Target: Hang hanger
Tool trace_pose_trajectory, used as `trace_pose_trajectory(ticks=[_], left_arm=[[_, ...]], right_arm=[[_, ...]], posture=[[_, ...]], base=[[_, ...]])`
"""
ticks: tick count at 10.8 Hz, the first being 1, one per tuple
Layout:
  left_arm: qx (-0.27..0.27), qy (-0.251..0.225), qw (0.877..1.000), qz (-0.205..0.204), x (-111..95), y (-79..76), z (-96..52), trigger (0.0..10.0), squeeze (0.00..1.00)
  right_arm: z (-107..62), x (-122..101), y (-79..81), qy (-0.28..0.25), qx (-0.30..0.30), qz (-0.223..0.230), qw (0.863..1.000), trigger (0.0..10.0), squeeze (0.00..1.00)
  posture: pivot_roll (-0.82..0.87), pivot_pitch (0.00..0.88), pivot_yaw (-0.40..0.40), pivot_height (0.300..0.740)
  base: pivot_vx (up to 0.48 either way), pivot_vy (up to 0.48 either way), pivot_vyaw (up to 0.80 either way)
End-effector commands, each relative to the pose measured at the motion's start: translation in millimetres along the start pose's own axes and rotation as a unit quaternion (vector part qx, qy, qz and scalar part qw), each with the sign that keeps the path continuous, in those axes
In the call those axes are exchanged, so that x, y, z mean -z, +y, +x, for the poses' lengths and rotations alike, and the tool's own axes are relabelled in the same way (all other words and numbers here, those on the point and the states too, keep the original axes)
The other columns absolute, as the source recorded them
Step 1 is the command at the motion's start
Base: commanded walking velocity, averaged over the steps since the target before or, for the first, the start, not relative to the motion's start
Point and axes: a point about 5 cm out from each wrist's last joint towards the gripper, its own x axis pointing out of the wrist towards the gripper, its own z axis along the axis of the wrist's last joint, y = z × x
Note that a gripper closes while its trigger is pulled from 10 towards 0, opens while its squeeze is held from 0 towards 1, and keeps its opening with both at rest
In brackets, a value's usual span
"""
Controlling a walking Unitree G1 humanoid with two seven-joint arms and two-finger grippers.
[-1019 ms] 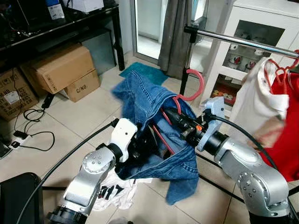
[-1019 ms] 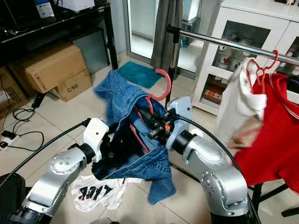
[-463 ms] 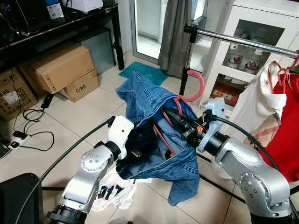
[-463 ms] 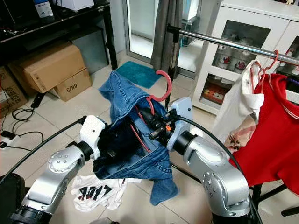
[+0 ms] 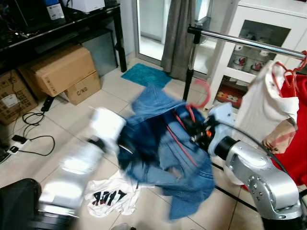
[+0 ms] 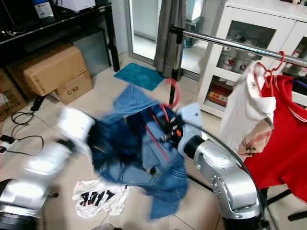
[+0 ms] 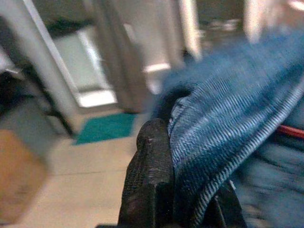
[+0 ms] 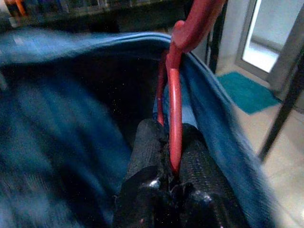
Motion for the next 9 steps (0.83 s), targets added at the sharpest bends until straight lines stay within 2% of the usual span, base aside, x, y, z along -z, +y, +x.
trace_pose_trajectory(ticks=[1, 2, 3, 4, 5, 6, 7, 8, 9], left_arm=[[-0.033, -0.014, 0.999, 0.029, -17.0, 25.8, -3.6, 0.0, 0.0], [-0.049, -0.004, 0.997, 0.062, -24.8, 46.3, -7.8, 0.0, 0.0], [-0.063, 0.01, 0.994, 0.09, -29.1, 60.8, -11.4, 0.0, 0.0], [-0.073, 0.036, 0.988, 0.13, -32.1, 78.7, -14.8, 0.0, 0.0], [-0.083, 0.051, 0.984, 0.148, -33.3, 90.5, -13.8, 0.0, 0.0], [-0.087, 0.072, 0.979, 0.168, -31.6, 99.3, -12.5, 0.0, 0.0], [-0.102, 0.088, 0.975, 0.174, -28.1, 111.4, -12.2, 0.0, 0.0], [-0.102, 0.091, 0.975, 0.176, -27.0, 113.5, -11.8, 0.0, 0.0], [-0.099, 0.085, 0.98, 0.148, -24.3, 112.1, -8.9, 0.0, 0.0]], right_arm=[[0.4, 5.3, -0.7, 0.024, 0.002, -0.038, 0.999, 0.0, 0.0], [0.6, 12.2, 0.7, 0.047, -0.012, -0.073, 0.996, 0.0, 0.0], [-0.3, 14.0, 2.9, 0.053, -0.031, -0.086, 0.994, 0.0, 0.0], [-4.6, 13.2, 8.6, 0.054, -0.085, -0.119, 0.988, 0.0, 0.0], [-9.8, 13.1, 12.9, 0.058, -0.13, -0.147, 0.979, 0.0, 0.0], [-15.5, 12.3, 15.3, 0.055, -0.163, -0.157, 0.972, 0.0, 0.0], [-26.2, 11.1, 16.0, 0.054, -0.201, -0.146, 0.967, 0.0, 0.0], [-28.9, 6.8, 16.0, 0.037, -0.21, -0.119, 0.97, 0.0, 0.0], [-29.8, -1.5, 13.4, 0.0, -0.208, -0.073, 0.975, 0.0, 0.0]], posture=[[-0.04, 0.0, 0.011, 0.74], [-0.03, 0.0, 0.01, 0.74], [-0.03, 0.0, 0.01, 0.74], [-0.03, 0.0, 0.01, 0.74], [-0.03, 0.0, 0.015, 0.74], [-0.03, 0.0, 0.016, 0.74], [-0.04, 0.0, 0.023, 0.74], [-0.04, 0.0, 0.025, 0.74], [-0.04, 0.0, 0.029, 0.74]], base=[[0.0, 0.0, 0.0], [0.0, 0.0, 0.0], [0.0, 0.0, 0.0], [0.0, 0.0, 0.0], [0.0, 0.0, 0.0], [0.0, 0.0, 0.0], [0.0, 0.0, 0.0], [0.0, 0.0, 0.0], [0.0, 0.0, 0.0]])
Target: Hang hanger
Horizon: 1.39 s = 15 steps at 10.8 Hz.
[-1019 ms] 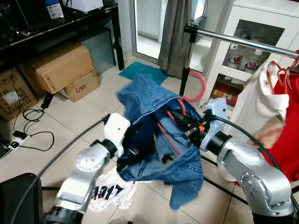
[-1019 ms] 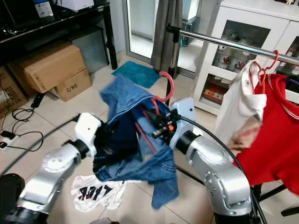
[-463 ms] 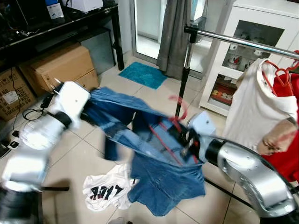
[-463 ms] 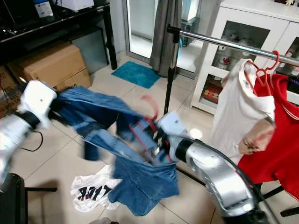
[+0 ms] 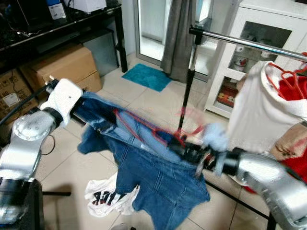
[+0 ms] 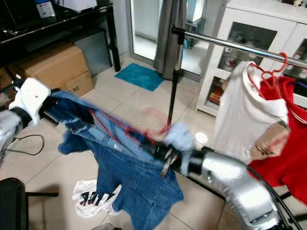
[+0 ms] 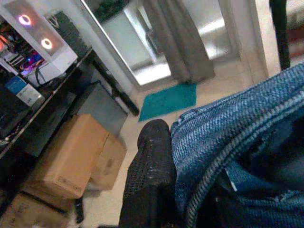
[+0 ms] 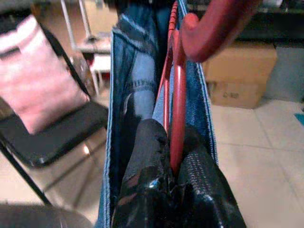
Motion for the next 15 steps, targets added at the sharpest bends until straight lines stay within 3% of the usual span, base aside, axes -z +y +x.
trace_pose_trajectory(ticks=[1, 2, 3, 4, 5, 6, 7, 8, 9, 10, 12, 13, 15], left_arm=[[-0.046, -0.006, 0.999, -0.022, -2.7, 18.5, -2.9, 0.0, 0.0], [-0.043, -0.037, 0.995, -0.081, -8.7, 16.0, 3.9, 0.0, 0.0], [-0.038, -0.06, 0.978, -0.197, -6.2, 9.0, 11.6, 0.0, 0.0], [-0.061, -0.065, 0.964, -0.252, 0.1, 10.2, 14.9, 0.0, 0.0], [-0.067, -0.083, 0.958, -0.265, -2.3, 14.3, 15.9, 0.0, 0.0], [0.002, -0.091, 0.968, -0.233, -14.8, 6.5, 15.9, 0.0, 0.0], [0.084, -0.092, 0.968, -0.218, -23.2, -2.8, 14.1, 0.0, 0.0], [0.149, -0.089, 0.959, -0.224, -27.9, -8.3, 11.2, 0.0, 0.0], [0.162, -0.093, 0.952, -0.241, -29.8, -7.6, 10.6, 0.0, 0.0], [0.098, -0.05, 0.964, -0.242, -17.8, 12.2, 17.5, 0.0, 0.0], [-0.011, -0.022, 0.966, -0.256, 2.5, 38.5, 18.3, 0.0, 0.0], [-0.04, -0.036, 0.954, -0.295, 9.6, 47.8, 15.9, 0.0, 0.0], [-0.035, -0.014, 0.937, -0.346, 27.0, 42.5, 18.1, 0.0, 0.0]], right_arm=[[-8.4, 1.9, -1.4, 0.011, -0.001, 0.002, 1.0, 0.0, 0.0], [-7.7, -0.4, 2.4, -0.008, -0.01, 0.014, 1.0, 0.0, 0.0], [-4.5, -11.2, 1.2, -0.079, 0.0, 0.062, 0.995, 0.0, 0.0], [-5.2, -14.6, 1.1, -0.109, -0.004, 0.091, 0.99, 0.0, 0.0], [-8.8, -2.8, 9.1, -0.041, -0.03, 0.055, 0.997, 0.0, 0.0], [-8.0, 15.1, 2.5, 0.043, 0.005, 0.008, 0.999, 0.0, 0.0], [-9.5, 25.9, -8.0, 0.1, 0.043, -0.036, 0.993, 0.0, 0.0], [-13.4, 33.4, -18.7, 0.147, 0.072, -0.076, 0.984, 0.0, 0.0], [-15.2, 34.5, -18.6, 0.158, 0.063, -0.094, 0.981, 0.0, 0.0], [-20.0, 24.2, -9.9, 0.104, 0.013, -0.069, 0.992, 0.0, 0.0], [-25.7, 13.2, -8.4, 0.034, -0.006, -0.013, 0.999, 0.0, 0.0], [-29.9, 12.5, -5.9, 0.016, -0.025, 0.008, 1.0, 0.0, 0.0], [-30.8, 3.4, -1.4, -0.04, -0.049, 0.049, 0.997, 0.0, 0.0]], posture=[[-0.04, 0.0, 0.029, 0.74], [-0.04, 0.0, 0.027, 0.74], [-0.04, 0.0, 0.027, 0.74], [-0.04, 0.0, 0.026, 0.74], [-0.05, 0.0, 0.029, 0.74], [-0.05, 0.0, 0.032, 0.74], [-0.05, 0.0, 0.033, 0.74], [-0.05, 0.0, 0.033, 0.74], [-0.05, 0.0, 0.033, 0.74], [-0.05, 0.0, 0.033, 0.74], [-0.05, 0.0, 0.034, 0.74], [-0.05, 0.0, 0.032, 0.74], [-0.05, 0.0, 0.027, 0.74]], base=[[0.0, 0.0, 0.0], [0.0, 0.0, 0.0], [0.0, 0.0, 0.0], [0.0, 0.0, 0.0], [0.0, 0.0, 0.0], [0.0, 0.0, 0.0], [0.0, 0.0, 0.0], [0.0, 0.0, 0.0], [0.0, 0.0, 0.0], [0.0, 0.0, 0.0], [0.0, 0.0, 0.0], [0.0, 0.0, 0.0], [0.0, 0.0, 0.0]])
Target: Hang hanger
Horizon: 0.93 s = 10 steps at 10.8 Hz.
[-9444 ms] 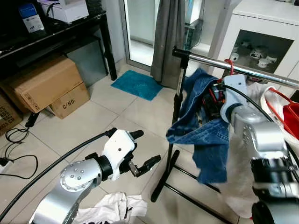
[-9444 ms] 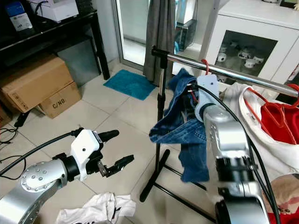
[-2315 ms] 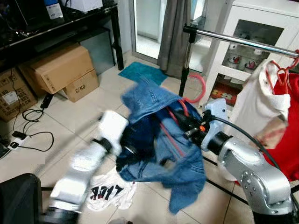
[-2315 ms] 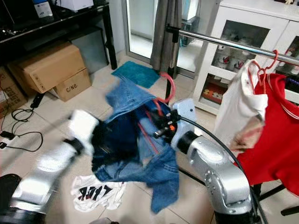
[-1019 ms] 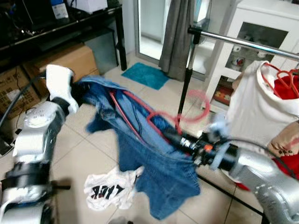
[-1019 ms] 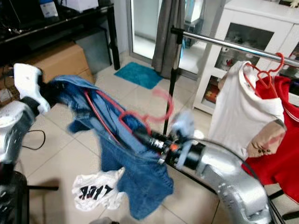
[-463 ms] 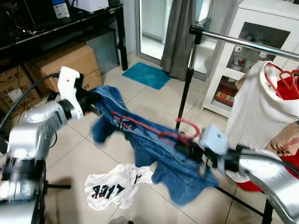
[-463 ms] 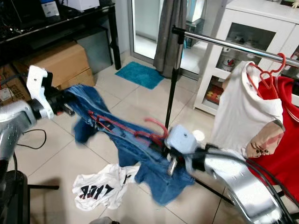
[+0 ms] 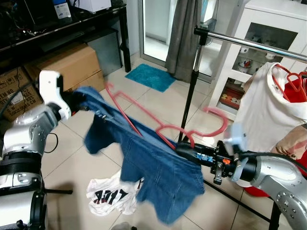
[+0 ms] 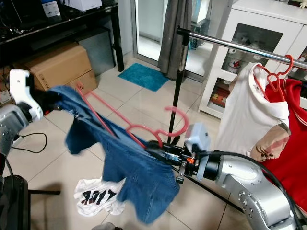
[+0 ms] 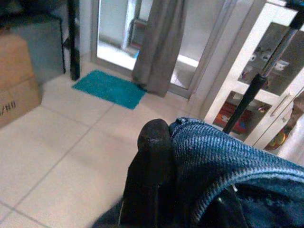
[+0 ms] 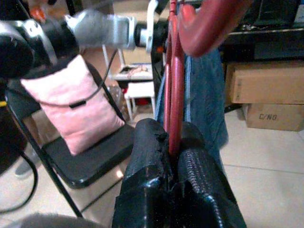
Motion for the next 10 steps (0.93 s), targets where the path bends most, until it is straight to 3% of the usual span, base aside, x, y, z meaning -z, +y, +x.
trace_pose_trajectory(ticks=[1, 2, 3, 4, 5, 6, 7, 8, 9, 10], left_arm=[[0.02, 0.024, 0.999, 0.03, 7.5, -10.1, 2.2, 0.0, 0.0], [0.069, 0.05, 0.995, 0.053, 22.0, -30.9, 6.7, 0.0, 0.0], [0.157, 0.075, 0.979, 0.108, 37.1, -72.6, 8.5, 0.0, 0.0], [0.197, 0.073, 0.971, 0.113, 39.7, -94.8, 5.7, 0.0, 0.0], [0.221, 0.07, 0.967, 0.105, 43.6, -113.0, -1.5, 0.0, 0.0], [0.215, 0.063, 0.97, 0.098, 46.9, -117.8, -7.5, 0.0, 0.0], [0.166, 0.027, 0.983, 0.067, 52.8, -120.8, -17.0, 0.0, 0.0], [0.107, 0.009, 0.992, 0.062, 69.6, -119.8, -29.1, 10.0, 0.0], [0.03, 0.022, 0.998, 0.056, 92.6, -116.4, -38.9, 10.0, 0.0], [0.011, 0.023, 0.998, 0.063, 102.1, -118.6, -46.3, 10.0, 0.0]], right_arm=[[4.9, -14.4, -6.4, -0.052, 0.043, 0.015, 0.998, 0.0, 0.0], [13.2, -21.7, -13.4, -0.087, 0.085, 0.025, 0.992, 0.0, 0.0], [20.6, -25.7, -30.6, -0.123, 0.175, 0.049, 0.976, 0.0, 0.0], [19.2, -19.0, -43.4, -0.114, 0.248, 0.044, 0.961, 0.0, 0.0], [12.2, -10.8, -58.5, -0.118, 0.342, 0.054, 0.931, 0.0, 0.0], [6.5, -5.9, -65.5, -0.115, 0.396, 0.066, 0.909, 0.0, 0.0], [5.2, 8.4, -62.1, -0.059, 0.412, 0.047, 0.908, 10.0, 0.0], [4.5, 31.9, -51.2, 0.015, 0.407, 0.047, 0.912, 10.0, 0.0], [-9.2, 63.8, -46.7, 0.107, 0.462, 0.02, 0.88, 10.0, 0.0], [-16.5, 71.1, -43.8, 0.125, 0.482, -0.008, 0.867, 10.0, 0.0]], posture=[[-0.05, 0.0, 0.026, 0.74], [-0.05, 0.0, 0.026, 0.74], [-0.05, 0.0, 0.029, 0.74], [-0.05, 0.0, 0.03, 0.74], [-0.05, 0.0, 0.033, 0.74], [-0.05, 0.0, 0.036, 0.74], [-0.05, 0.0, 0.039, 0.74], [-0.06, 0.0, 0.046, 0.74], [-0.06, 0.0, 0.048, 0.74], [-0.06, 0.0, 0.043, 0.74]], base=[[0.0, 0.0, 0.0], [0.0, 0.0, 0.0], [0.0, 0.0, 0.0], [0.0, 0.0, 0.0], [0.0, 0.0, 0.0], [0.0, 0.0, 0.0], [0.0, 0.0, 0.0], [0.0, 0.0, 0.0], [0.0, 0.0, -0.63], [0.0, 0.0, -0.76]])
